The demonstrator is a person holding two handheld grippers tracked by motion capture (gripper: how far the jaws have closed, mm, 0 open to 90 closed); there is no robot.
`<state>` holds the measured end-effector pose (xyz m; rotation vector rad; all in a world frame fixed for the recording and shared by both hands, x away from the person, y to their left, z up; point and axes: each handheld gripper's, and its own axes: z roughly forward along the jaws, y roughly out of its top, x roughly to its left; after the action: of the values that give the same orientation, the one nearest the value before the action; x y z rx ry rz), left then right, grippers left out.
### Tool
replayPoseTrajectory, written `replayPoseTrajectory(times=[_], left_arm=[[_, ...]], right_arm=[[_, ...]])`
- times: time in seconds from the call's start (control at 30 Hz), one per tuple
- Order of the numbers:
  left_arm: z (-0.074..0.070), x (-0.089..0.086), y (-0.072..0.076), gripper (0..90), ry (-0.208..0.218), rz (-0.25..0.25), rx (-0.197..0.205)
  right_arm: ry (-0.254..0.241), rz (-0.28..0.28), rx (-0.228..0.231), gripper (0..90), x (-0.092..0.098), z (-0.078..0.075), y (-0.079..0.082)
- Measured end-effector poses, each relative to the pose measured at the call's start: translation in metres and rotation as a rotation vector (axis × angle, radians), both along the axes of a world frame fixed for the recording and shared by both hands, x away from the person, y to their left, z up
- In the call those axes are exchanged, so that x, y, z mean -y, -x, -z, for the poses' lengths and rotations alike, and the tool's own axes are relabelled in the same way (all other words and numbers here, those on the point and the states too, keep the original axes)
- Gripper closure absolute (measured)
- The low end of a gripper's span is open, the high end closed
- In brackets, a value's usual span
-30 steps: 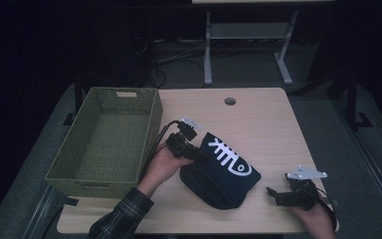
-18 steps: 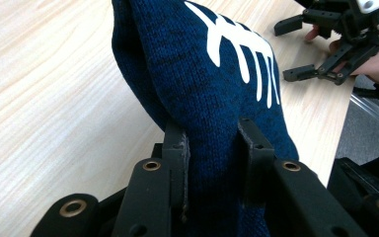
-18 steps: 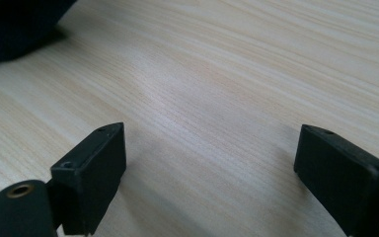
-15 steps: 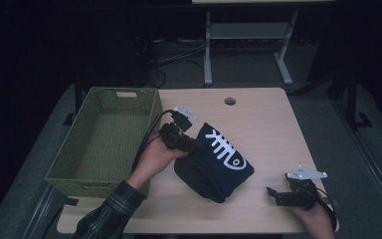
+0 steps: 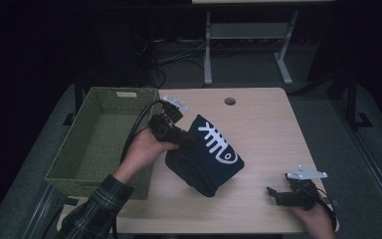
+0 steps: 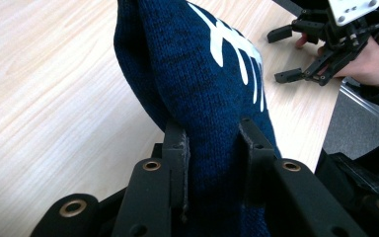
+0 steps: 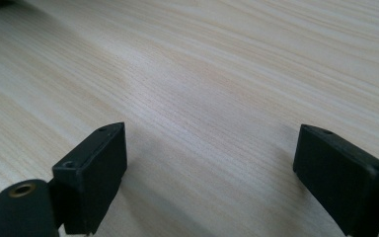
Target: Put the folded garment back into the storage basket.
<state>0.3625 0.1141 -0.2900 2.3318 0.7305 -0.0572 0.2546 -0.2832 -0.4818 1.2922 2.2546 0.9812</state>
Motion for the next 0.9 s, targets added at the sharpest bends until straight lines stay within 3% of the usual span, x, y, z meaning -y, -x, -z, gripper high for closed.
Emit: replayPoseTrajectory(times=[0.53,0.9], left_arm=[[-0.041,-0.040,-0.001,70.6,0.001,-0.057,0.033],[-0.062,-0.064,0.001,70.6,0.021,-0.094,0.048]], right_arm=[[-0.001,0.002,0.001,13.0,0.000,0.000,0.000],[-0.001,0.003,0.001,13.1,0.000,0.000,0.000]])
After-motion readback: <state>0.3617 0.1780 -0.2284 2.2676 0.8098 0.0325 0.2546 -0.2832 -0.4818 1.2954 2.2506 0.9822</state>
